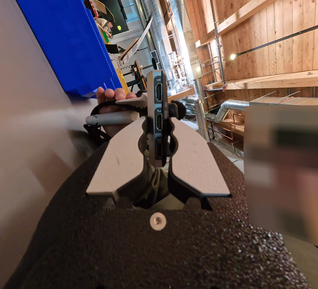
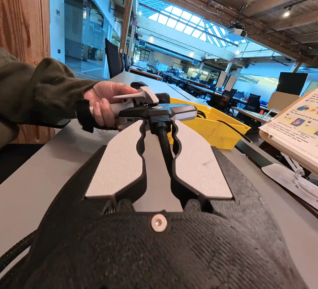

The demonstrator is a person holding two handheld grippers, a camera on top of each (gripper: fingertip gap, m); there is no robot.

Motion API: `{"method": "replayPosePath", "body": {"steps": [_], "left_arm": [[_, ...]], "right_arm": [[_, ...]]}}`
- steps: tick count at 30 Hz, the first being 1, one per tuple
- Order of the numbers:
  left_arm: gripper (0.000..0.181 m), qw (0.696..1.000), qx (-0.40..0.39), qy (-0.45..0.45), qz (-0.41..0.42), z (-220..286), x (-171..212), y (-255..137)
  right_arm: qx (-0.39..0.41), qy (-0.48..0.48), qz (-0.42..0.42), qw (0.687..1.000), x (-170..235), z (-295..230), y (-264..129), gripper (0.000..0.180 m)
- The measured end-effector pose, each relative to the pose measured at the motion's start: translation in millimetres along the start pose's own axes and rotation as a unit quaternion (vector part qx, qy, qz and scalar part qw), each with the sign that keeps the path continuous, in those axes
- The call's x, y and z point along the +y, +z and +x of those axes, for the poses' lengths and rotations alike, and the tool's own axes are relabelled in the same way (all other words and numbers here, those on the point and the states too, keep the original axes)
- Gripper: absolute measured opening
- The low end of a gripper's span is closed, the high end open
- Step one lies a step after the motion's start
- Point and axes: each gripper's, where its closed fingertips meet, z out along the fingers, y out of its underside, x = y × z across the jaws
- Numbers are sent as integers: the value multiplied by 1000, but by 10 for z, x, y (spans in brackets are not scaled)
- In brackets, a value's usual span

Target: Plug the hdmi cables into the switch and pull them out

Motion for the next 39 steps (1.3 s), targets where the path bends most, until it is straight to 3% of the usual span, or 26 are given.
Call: {"method": "replayPosePath", "body": {"steps": [5,13,39], "left_arm": [[21,1000,-7,-4,12,-12,-42,-44],[21,1000,-13,-5,18,-14,-55,-20],[23,997,-45,-14,59,-53,-140,-23]], "right_arm": [[8,17,52,998,-130,55,-82,11],[8,-1,27,1000,-64,32,-55,24],[39,-19,-2,999,84,88,9,23]]}}
